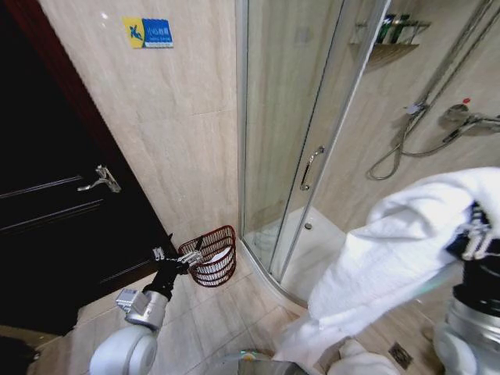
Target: Discard the used towel into the hamper.
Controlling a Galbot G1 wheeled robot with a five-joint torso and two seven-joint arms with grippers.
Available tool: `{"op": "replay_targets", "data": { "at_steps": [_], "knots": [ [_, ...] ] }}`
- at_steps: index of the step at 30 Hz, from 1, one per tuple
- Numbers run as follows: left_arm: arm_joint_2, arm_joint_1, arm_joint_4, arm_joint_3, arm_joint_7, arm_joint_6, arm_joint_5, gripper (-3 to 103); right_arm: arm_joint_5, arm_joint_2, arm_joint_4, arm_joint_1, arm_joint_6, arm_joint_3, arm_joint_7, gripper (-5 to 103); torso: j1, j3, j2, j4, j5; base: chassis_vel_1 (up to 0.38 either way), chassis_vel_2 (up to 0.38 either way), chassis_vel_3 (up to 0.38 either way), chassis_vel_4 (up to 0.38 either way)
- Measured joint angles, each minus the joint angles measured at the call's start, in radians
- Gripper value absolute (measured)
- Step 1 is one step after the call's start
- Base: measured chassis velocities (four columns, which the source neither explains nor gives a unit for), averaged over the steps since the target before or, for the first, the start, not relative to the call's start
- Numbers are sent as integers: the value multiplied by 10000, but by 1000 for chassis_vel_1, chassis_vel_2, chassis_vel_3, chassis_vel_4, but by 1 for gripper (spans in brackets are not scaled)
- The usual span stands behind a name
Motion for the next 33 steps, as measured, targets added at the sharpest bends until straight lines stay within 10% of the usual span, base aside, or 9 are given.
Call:
{"op": "replay_targets", "data": {
  "at_steps": [33],
  "knots": [
    [0,0,0,0,-1,0,0,100,27,-5,-19,3,-18,-5,-18,9,0,1,-1,-1,3,0,0,0,0]
  ]
}}
